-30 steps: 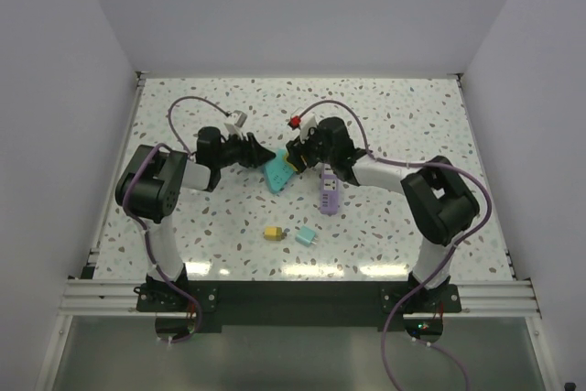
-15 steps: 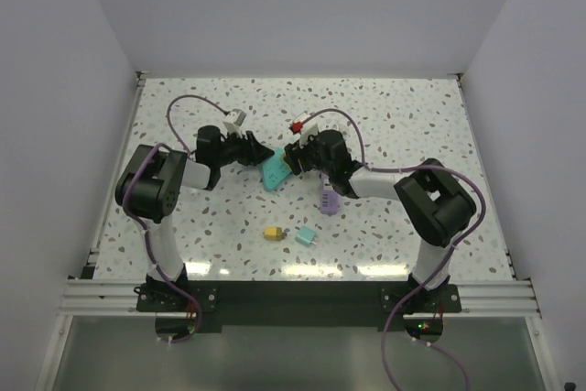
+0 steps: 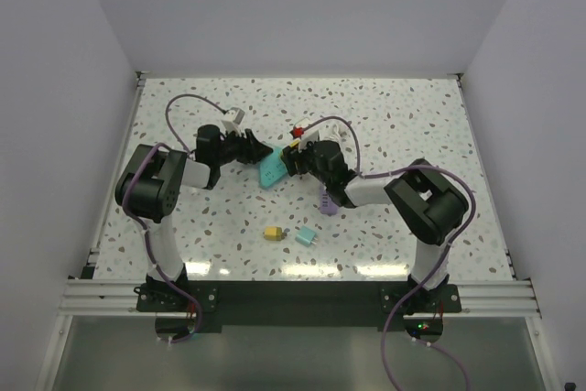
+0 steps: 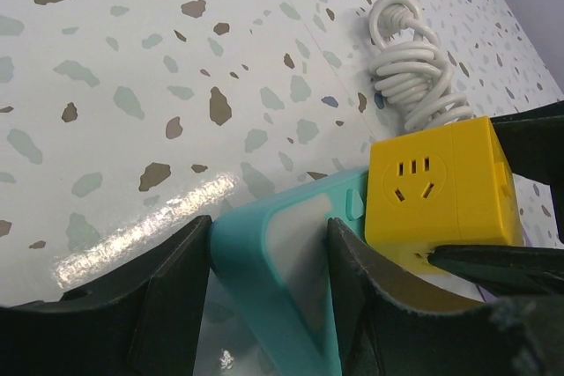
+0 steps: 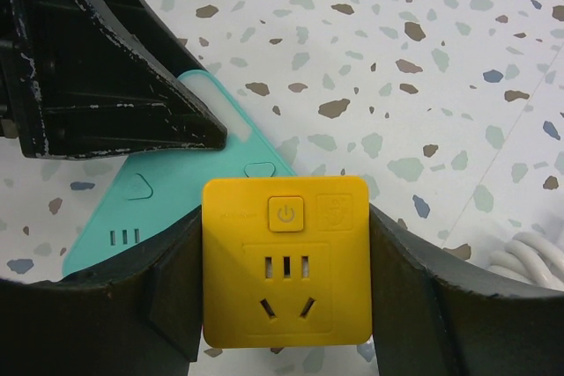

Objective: Insert the plug

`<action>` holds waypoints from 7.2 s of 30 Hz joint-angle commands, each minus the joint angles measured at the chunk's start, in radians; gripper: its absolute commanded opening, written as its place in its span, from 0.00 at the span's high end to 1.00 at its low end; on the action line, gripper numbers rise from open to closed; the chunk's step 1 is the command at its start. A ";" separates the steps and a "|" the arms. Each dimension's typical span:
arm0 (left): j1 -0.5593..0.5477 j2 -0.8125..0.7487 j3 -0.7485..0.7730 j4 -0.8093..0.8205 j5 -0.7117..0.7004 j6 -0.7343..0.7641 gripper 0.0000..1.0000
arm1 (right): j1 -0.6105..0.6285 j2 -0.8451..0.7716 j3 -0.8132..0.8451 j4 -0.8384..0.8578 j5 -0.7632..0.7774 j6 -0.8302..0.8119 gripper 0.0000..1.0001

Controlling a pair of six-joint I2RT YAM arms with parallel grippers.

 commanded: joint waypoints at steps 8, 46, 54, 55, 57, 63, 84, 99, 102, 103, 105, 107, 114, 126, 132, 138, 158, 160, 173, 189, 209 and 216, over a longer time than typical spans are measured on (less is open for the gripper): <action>-0.012 0.044 -0.011 -0.137 -0.022 0.064 1.00 | 0.116 0.240 -0.163 -0.385 0.006 0.230 1.00; -0.011 -0.042 -0.068 -0.107 -0.082 0.028 0.67 | 0.101 -0.120 0.160 -0.618 0.189 0.144 0.41; -0.011 -0.050 -0.068 -0.121 -0.122 0.031 0.68 | 0.101 -0.423 0.082 -0.601 0.166 0.080 0.09; -0.011 -0.055 -0.069 -0.121 -0.122 0.030 0.66 | 0.101 -0.446 0.070 -0.606 0.166 0.075 0.08; -0.012 -0.064 -0.072 -0.118 -0.122 0.027 0.61 | 0.101 -0.512 0.032 -0.620 0.170 0.075 0.06; -0.038 -0.174 -0.126 -0.109 -0.186 0.033 0.19 | 0.101 -0.674 -0.088 -0.615 0.204 0.072 0.03; -0.557 -0.935 -0.554 -0.412 -0.980 -0.085 0.00 | -0.006 -0.879 -0.281 -0.531 0.118 0.116 0.01; -0.856 -0.791 -0.482 -0.614 -1.146 -0.292 0.00 | -0.055 -0.925 -0.326 -0.528 0.077 0.143 0.01; -0.867 -0.797 -0.480 -0.606 -1.136 -0.294 0.00 | -0.056 -0.920 -0.327 -0.528 0.075 0.143 0.01; -0.870 -0.799 -0.480 -0.605 -1.131 -0.291 0.00 | -0.057 -0.916 -0.327 -0.526 0.075 0.143 0.01; -0.881 -0.811 -0.482 -0.598 -1.122 -0.285 0.00 | -0.059 -0.911 -0.326 -0.526 0.075 0.144 0.01; -0.888 -0.825 -0.494 -0.591 -1.114 -0.272 0.00 | -0.059 -0.905 -0.323 -0.525 0.072 0.144 0.01; -0.891 -0.849 -0.499 -0.624 -1.038 -0.278 0.00 | -0.059 -0.885 -0.320 -0.517 0.061 0.143 0.01; -0.891 -0.746 -0.471 -0.603 -0.984 -0.262 0.39 | -0.059 -0.894 -0.323 -0.518 0.049 0.143 0.02; -0.890 -0.746 -0.493 -0.536 -0.949 -0.208 0.92 | -0.060 -0.891 -0.324 -0.509 0.005 0.144 0.02; -0.891 -0.763 -0.509 -0.387 -1.013 -0.096 1.00 | -0.057 -0.886 -0.329 -0.463 -0.124 0.210 0.02; -0.891 -0.711 -0.379 0.152 -0.993 0.398 1.00 | -0.057 -0.712 -0.332 -0.178 -0.460 0.518 0.05; -0.891 -0.708 -0.379 0.162 -0.987 0.400 1.00 | -0.059 -0.708 -0.333 -0.169 -0.462 0.520 0.05; -0.891 -0.705 -0.396 0.155 -0.958 0.416 1.00 | -0.059 -0.698 -0.340 -0.147 -0.436 0.508 0.89; -0.818 -0.861 -0.577 0.089 -0.998 0.274 0.00 | -0.059 -0.735 -0.234 -0.232 -0.259 0.261 1.00; -0.193 -0.785 -0.520 -0.071 -0.697 -0.059 0.00 | 0.198 -0.399 -0.067 -0.129 -0.094 0.018 1.00; -0.163 -0.702 -0.480 -0.043 -0.646 -0.058 0.00 | 0.228 -0.245 -0.034 0.026 0.003 -0.017 1.00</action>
